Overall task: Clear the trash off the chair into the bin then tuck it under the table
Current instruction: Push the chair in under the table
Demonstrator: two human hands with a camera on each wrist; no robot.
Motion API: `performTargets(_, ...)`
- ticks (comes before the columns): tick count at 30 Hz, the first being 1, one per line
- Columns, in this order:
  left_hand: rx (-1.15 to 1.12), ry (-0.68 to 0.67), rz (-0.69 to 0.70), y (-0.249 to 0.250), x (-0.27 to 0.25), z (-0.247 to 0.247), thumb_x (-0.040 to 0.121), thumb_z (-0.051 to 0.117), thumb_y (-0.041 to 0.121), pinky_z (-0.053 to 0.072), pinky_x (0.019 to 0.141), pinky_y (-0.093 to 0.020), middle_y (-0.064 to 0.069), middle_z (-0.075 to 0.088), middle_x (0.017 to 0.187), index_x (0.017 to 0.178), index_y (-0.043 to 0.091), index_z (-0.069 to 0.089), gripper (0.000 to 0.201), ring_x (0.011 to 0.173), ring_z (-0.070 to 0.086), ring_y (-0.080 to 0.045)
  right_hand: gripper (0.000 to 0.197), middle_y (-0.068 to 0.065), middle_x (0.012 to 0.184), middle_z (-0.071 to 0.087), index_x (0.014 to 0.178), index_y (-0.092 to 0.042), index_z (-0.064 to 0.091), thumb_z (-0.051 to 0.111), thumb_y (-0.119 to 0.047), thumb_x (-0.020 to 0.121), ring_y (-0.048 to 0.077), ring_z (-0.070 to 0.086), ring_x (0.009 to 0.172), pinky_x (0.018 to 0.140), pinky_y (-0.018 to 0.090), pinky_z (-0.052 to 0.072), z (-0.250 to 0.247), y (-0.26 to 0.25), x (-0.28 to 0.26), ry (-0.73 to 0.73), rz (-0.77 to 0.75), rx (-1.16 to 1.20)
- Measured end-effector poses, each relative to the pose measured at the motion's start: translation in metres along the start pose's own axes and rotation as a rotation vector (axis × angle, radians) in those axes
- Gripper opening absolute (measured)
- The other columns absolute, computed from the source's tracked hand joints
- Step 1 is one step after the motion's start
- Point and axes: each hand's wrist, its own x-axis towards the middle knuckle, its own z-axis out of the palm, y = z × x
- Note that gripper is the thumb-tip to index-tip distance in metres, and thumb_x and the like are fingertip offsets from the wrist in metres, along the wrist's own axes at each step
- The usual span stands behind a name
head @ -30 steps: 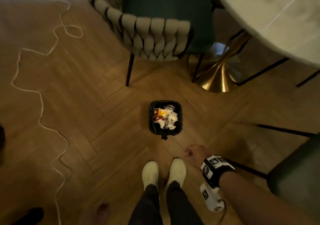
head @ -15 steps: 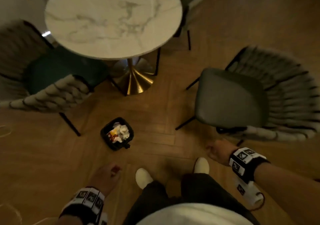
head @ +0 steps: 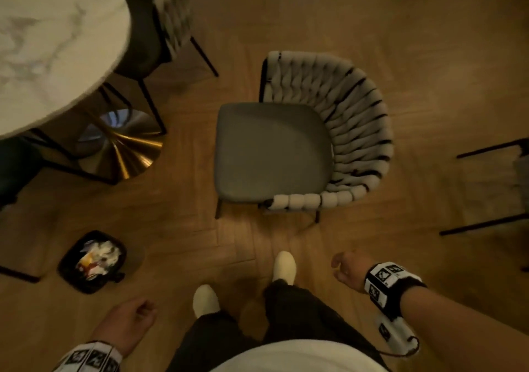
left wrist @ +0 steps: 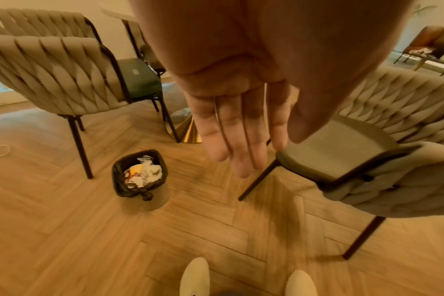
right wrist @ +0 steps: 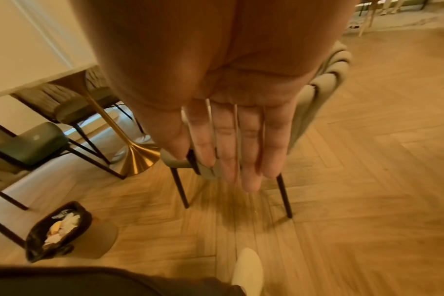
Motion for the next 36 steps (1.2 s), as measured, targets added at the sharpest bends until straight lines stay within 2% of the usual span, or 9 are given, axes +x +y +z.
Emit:
performTargets(3,-0.005,0.005,0.081,0.052,0.003,0.024,0.079,0.070,0.012,0.047,0.065,-0.014,0.006,0.070,0.077,0.074,0.026,0.066,0.015,0.075,0.064,-0.006,0.037,0.008,0.123,0.061,0.125,-0.020,0.052,0.049,-0.036,0.091,0.024,0.055,0.114,0.095,0.031,0.044,-0.010,0.039,-0.006,-0.005,0.052,0.021)
performTargets(7,0.039,-0.132,0.197,0.109,0.036,0.052,0.082,0.067,0.026,0.053,0.080,-0.030,0.011,0.070,0.086,0.076,0.040,0.060,0.017,0.080,0.064,-0.003,0.036,0.004,0.115,0.065,0.121,-0.023,0.056,0.051,-0.036,0.089,0.023,0.060,0.105,0.089,0.031,0.047,-0.034,0.081,-0.012,0.076,0.126,0.023)
performTargets(10,0.098,-0.169,0.251,0.157,0.053,0.073,0.084,0.059,0.036,0.054,0.085,-0.035,0.011,0.066,0.094,0.085,0.041,0.057,0.006,0.085,0.060,-0.005,0.032,0.003,0.109,0.069,0.117,-0.022,0.059,0.053,-0.034,0.089,0.021,0.063,0.102,0.087,0.030,0.048,-0.062,0.102,-0.016,0.129,0.124,0.025)
performTargets(15,0.077,-0.107,0.340,0.248,0.060,0.101,0.087,0.057,0.035,0.050,0.077,-0.026,0.012,0.061,0.094,0.087,0.040,0.054,0.006,0.084,0.056,-0.005,0.035,-0.009,0.089,0.064,0.119,-0.024,0.057,0.052,-0.038,0.088,0.018,0.063,0.096,0.087,0.031,0.050,-0.126,0.152,0.010,0.155,0.028,-0.083)
performTargets(18,0.131,-0.031,0.361,0.302,0.073,0.127,0.087,0.051,0.039,0.051,0.079,-0.031,0.012,0.059,0.095,0.091,0.039,0.052,0.004,0.084,0.055,-0.007,0.044,0.000,0.117,0.064,0.128,-0.026,0.049,0.051,-0.043,0.088,0.021,0.059,0.108,0.093,0.036,0.049,-0.180,0.190,0.049,0.187,-0.094,-0.277)
performTargets(21,0.142,0.076,0.372,0.362,0.088,0.163,0.086,0.045,0.045,0.044,0.071,-0.028,0.013,0.051,0.097,0.098,0.039,0.048,0.014,0.083,0.049,-0.007,0.056,0.003,0.138,0.048,0.135,-0.026,0.042,0.056,-0.048,0.085,0.024,0.044,0.126,0.106,0.039,0.039,-0.236,0.221,0.097,0.256,-0.360,-0.520)
performTargets(26,0.101,0.238,0.261,0.470,0.115,0.219,0.085,0.044,0.053,0.041,0.093,-0.032,0.005,0.049,0.121,0.121,0.029,0.043,0.043,0.110,0.045,-0.015,0.083,0.005,0.154,0.024,0.145,-0.028,0.023,0.047,-0.071,0.077,0.029,0.015,0.142,0.117,0.046,0.017,-0.304,0.253,0.185,0.210,-0.592,-0.933)
performTargets(31,0.163,0.117,0.156,0.539,0.156,0.262,0.083,0.040,0.062,0.031,0.108,-0.042,-0.003,0.039,0.140,0.134,0.025,0.027,0.064,0.127,0.036,-0.025,0.085,0.003,0.148,0.037,0.142,-0.032,0.028,0.041,-0.079,0.073,0.030,0.025,0.137,0.116,0.044,0.016,-0.330,0.257,0.251,0.155,-0.740,-1.194)
performTargets(36,0.254,0.119,0.107,0.558,0.203,0.280,0.073,0.026,0.082,0.042,0.093,-0.048,-0.007,0.053,0.128,0.125,0.022,0.038,0.081,0.113,0.051,-0.030,0.091,-0.004,0.147,0.042,0.141,-0.034,0.031,0.040,-0.085,0.066,0.026,0.035,0.134,0.113,0.042,0.029,-0.337,0.244,0.271,0.061,-0.720,-1.268)
